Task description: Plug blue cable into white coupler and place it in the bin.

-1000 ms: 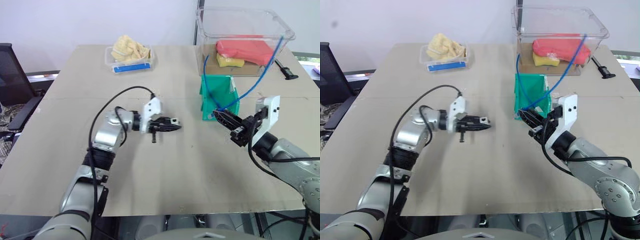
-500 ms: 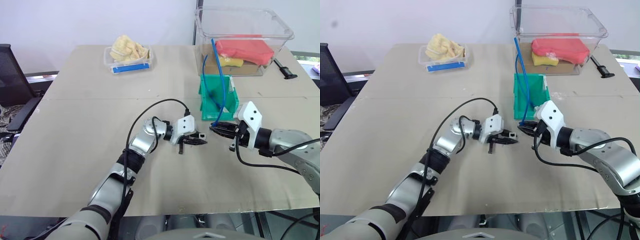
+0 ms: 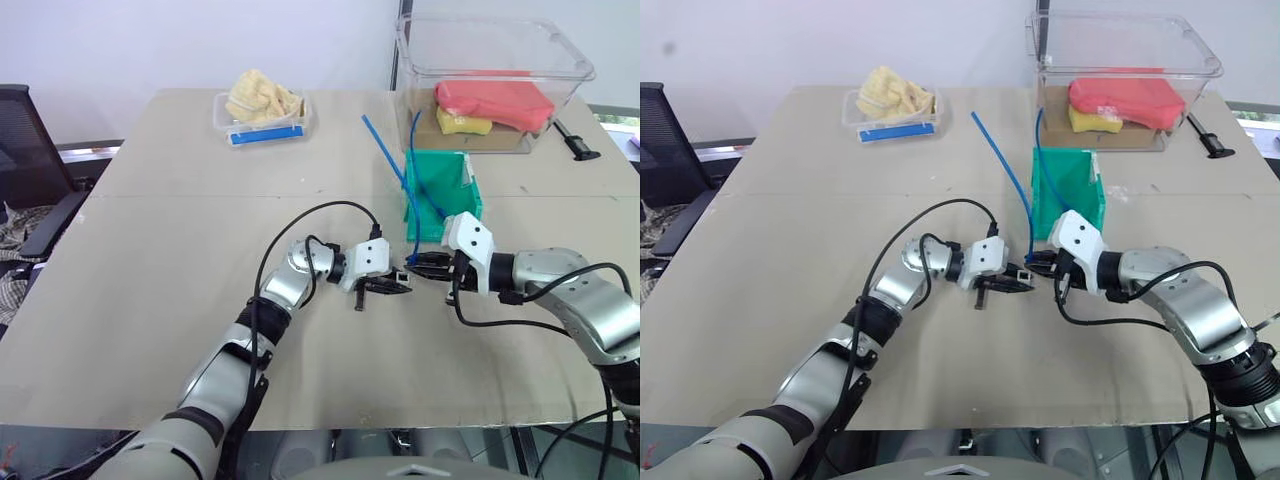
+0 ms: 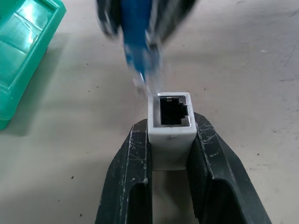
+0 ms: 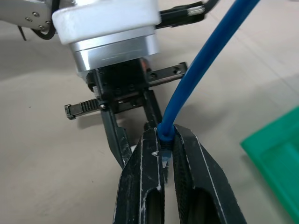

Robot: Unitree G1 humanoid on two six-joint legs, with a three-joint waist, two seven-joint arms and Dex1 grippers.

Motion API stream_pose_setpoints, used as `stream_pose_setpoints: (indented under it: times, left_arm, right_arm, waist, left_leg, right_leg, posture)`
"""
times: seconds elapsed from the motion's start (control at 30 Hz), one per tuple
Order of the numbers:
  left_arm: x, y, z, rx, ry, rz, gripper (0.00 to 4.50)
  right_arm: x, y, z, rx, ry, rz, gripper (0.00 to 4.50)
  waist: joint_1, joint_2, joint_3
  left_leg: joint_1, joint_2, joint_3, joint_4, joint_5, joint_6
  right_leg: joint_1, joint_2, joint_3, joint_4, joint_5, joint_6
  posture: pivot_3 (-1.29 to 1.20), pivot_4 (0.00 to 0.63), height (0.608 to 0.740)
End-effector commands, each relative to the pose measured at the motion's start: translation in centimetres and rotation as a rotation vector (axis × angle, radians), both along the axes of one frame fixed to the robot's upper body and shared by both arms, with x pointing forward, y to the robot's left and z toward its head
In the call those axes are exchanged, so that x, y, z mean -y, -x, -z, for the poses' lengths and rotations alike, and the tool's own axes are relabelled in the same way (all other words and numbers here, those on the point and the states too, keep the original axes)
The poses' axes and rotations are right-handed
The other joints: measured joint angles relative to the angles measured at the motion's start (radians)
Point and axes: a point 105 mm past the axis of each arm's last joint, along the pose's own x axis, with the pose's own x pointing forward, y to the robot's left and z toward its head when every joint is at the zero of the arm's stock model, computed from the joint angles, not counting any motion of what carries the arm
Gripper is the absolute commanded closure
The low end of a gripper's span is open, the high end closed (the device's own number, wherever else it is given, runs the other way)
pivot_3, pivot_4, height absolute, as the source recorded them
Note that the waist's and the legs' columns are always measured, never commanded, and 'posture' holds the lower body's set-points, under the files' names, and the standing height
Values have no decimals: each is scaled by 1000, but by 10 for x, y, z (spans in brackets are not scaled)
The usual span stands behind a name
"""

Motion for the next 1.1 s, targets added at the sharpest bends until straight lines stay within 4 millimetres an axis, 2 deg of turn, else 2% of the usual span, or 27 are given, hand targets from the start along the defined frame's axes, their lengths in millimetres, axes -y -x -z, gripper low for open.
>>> stream_pose_setpoints:
  times: [0.03,0.43,0.97,1.1]
  left_arm:
    - [3,-1,-6,30,3,19,4104]
    - [4,-1,-7,27,8,26,4104]
    - [6,-1,-8,38,16,23,4104]
    - [6,0,-7,45,8,30,4104]
  right_arm:
    - [-3,2,1,5,16,-40,4500]
    - [8,3,21,-61,101,-85,4500]
    - [8,-2,14,-132,135,-168,4500]
    - [8,-3,21,-144,176,-178,4500]
  waist:
    - [1,0,0]
    - [1,0,-1]
    - [2,0,-1]
    - [2,0,-1]
  left_leg:
    - [0,0,0,0,0,0]
    - [1,0,0,1,0,0]
    - [1,0,0,1,0,0]
    - [1,0,0,1,0,0]
  right_leg:
    - [0,0,0,0,0,0]
    - [1,0,0,0,0,0]
    - [1,0,0,1,0,0]
    - [1,0,0,1,0,0]
  posture:
    - [0,150,740]
    - [0,150,740]
    - [0,150,740]
    - [0,150,740]
